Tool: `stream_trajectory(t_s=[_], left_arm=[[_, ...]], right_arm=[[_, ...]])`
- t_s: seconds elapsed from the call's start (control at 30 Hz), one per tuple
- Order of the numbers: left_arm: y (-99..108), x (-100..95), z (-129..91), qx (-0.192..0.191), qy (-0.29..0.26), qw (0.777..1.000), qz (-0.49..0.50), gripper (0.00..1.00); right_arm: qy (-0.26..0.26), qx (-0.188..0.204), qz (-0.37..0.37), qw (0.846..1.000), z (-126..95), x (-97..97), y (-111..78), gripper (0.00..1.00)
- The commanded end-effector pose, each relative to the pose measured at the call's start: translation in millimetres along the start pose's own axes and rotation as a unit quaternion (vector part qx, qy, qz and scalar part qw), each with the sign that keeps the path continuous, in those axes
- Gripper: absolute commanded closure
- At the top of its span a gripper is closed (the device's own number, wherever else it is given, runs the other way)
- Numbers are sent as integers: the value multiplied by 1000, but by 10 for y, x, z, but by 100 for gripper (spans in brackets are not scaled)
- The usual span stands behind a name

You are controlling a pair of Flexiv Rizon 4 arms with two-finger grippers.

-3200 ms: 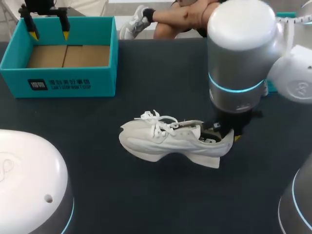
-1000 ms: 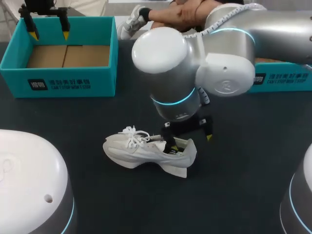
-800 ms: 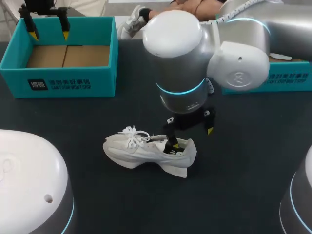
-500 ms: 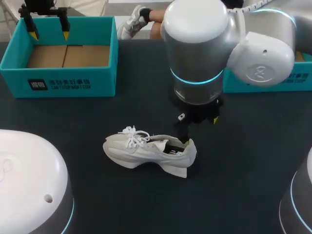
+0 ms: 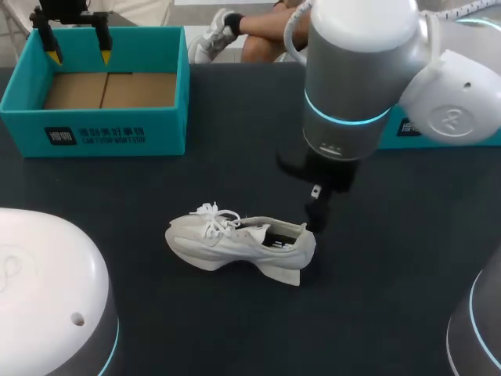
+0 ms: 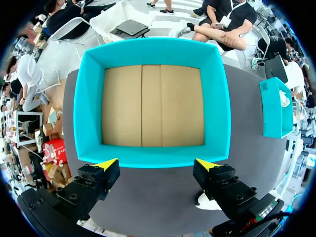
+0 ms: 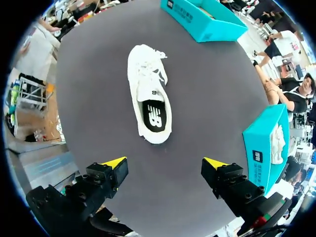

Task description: Take the shoe out of the shoebox, open the shoe tongue, remove and reinsert the insole, then place the shoe into the shoebox

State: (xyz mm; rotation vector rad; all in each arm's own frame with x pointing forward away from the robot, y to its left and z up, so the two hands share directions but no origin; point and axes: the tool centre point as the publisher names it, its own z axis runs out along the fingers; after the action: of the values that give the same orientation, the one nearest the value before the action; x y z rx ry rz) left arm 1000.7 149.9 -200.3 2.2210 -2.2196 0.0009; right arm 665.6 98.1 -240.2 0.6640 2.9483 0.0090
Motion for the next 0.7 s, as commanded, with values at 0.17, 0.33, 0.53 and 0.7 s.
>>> stream_trajectory(t_s=[0.17,0.33,0.53,0.7], left_arm=[[2,1,-1,0,0,1000,0,0],[2,1,-1,0,0,1000,0,0],[2,1,-1,0,0,1000,0,0],[2,1,-1,0,0,1000,0,0]], right_arm=[[89,-165,-77,979,206,-143,-303,0],[133,-271,-109,947,254,-169,-392,0],[114,-317,-133,932,309,-202,-401,0],[97,-299,-147,938,316,-205,-385,0]])
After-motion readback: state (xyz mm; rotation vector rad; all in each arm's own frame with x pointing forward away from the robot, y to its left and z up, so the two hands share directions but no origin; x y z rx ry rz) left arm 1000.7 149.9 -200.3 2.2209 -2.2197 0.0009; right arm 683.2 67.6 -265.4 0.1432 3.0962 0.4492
